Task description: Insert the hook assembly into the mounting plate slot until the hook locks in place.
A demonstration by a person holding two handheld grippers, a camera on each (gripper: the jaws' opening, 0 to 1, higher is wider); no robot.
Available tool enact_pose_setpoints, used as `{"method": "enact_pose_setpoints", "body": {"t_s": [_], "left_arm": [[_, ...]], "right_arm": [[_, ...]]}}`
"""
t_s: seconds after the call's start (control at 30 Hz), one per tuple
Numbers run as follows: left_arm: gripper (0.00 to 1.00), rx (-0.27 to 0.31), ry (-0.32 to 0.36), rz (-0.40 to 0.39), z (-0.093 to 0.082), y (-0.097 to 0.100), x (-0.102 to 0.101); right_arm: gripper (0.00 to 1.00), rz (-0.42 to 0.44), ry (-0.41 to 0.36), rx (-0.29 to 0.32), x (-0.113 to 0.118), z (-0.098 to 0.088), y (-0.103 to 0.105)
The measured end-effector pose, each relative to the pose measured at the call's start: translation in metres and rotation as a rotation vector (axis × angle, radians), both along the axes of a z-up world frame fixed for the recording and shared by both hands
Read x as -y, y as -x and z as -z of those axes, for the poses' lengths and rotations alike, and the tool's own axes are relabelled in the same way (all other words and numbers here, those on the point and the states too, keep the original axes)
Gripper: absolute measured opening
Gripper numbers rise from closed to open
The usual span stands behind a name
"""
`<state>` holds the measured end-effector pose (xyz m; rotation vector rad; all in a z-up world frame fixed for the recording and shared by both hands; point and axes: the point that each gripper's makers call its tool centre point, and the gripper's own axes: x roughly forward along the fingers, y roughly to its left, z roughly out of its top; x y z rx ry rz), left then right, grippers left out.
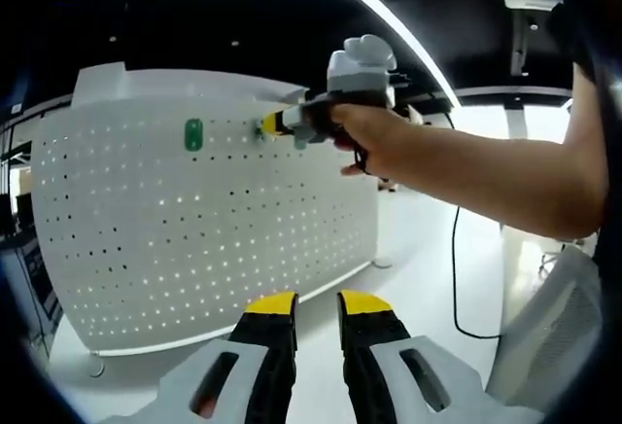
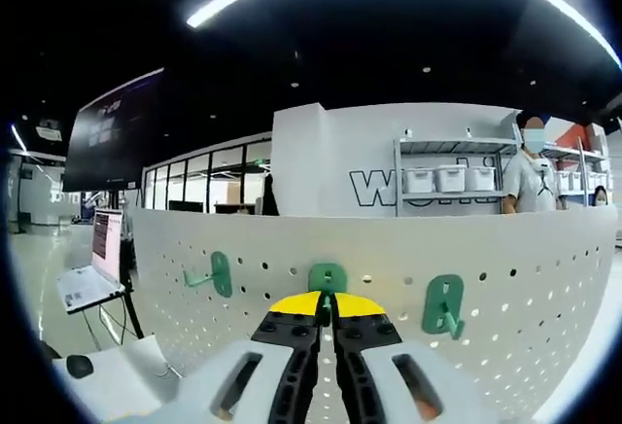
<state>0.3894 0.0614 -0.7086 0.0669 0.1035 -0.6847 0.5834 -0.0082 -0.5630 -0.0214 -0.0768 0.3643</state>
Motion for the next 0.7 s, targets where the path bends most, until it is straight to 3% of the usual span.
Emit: {"method": "enact_pose_setpoints", "body": {"t_s": [0.23,0.4,0.57,0.7], "left_arm": [[0.17,0.001,0.003,0.0,-0.0006,-0.0001,-0.0006],[0.16,0.001,0.002,0.002,-0.001,0.0004,-0.0002],[0.16,0.001,0.006,-0.001,-0.0013,0.0,-0.001],[0.16,0.002,0.011,-0.005,-0.0025,-0.0001,-0.0026]], "right_arm": [[0.02,0.051,0.081,0.022,-0.0013,0.0,-0.0036],[0.02,0.095,0.189,0.047,-0.0027,0.0005,-0.0055],[0.02,0.119,0.225,0.052,-0.0033,0.0012,-0.0069],[0.03,0.166,0.36,0.076,-0.0041,0.0016,-0.0087]]}}
